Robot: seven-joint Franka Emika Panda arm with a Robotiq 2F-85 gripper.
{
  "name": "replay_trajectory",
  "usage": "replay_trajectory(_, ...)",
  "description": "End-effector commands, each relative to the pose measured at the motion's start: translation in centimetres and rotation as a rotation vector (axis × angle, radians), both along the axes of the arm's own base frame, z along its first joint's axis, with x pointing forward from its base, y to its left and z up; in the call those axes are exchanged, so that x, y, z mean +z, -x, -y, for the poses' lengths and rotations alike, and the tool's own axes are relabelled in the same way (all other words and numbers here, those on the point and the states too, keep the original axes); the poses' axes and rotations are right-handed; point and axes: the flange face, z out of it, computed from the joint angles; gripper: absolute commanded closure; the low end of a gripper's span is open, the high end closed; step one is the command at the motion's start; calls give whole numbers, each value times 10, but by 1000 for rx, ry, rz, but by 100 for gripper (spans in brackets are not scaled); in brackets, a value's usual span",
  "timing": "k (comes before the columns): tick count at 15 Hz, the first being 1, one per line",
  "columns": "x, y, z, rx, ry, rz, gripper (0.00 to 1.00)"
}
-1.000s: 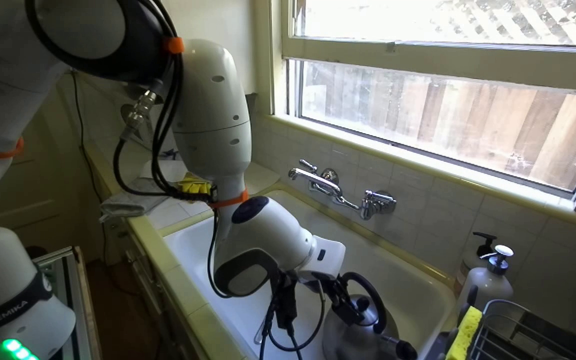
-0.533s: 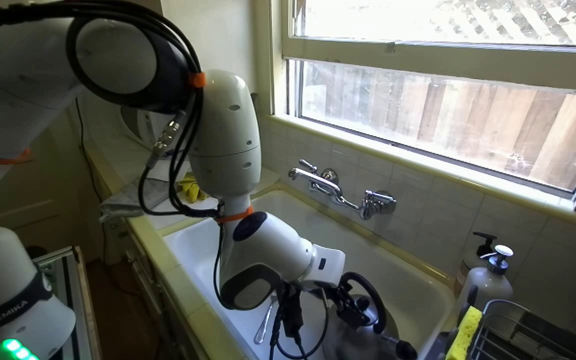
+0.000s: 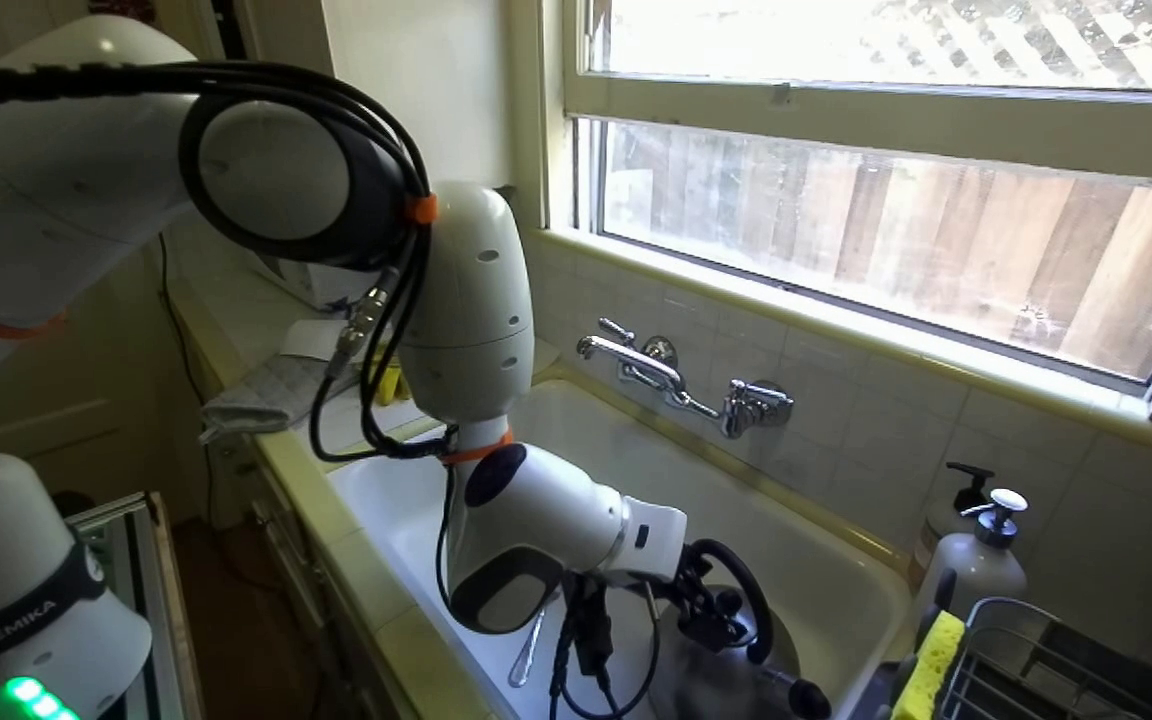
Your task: Remove the lid from the silver kettle.
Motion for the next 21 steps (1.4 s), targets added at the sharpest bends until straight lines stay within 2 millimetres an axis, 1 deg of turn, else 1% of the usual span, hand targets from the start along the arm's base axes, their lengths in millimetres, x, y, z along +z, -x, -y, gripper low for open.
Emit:
replay_trajectory(1, -10, -4, 1, -5, -20, 58, 28)
replay_trajectory(2, -10, -5, 1, -6, -19, 66, 34)
replay_trajectory(3, -10, -5, 1, -7, -20, 74, 44)
replay_trajectory(7, -9, -8, 0, -2, -20, 92, 73)
replay_trajectory(8, -9, -9, 0, -1, -22, 92, 83)
replay_trajectory(10, -9, -9, 0, -2, -24, 88, 96)
replay_trajectory(11, -8, -9, 1, -6, -31, 84, 100)
replay_trajectory(12, -6, -8, 1, -7, -33, 90, 96)
replay_trajectory(13, -5, -7, 1, -8, -41, 94, 95)
replay_trajectory(15, -1, -5, 1, -11, -48, 105, 95)
replay_trajectory(17, 2, -5, -1, -23, -83, 149, 95)
replay_trajectory(21, 7, -5, -5, -25, -87, 220, 95)
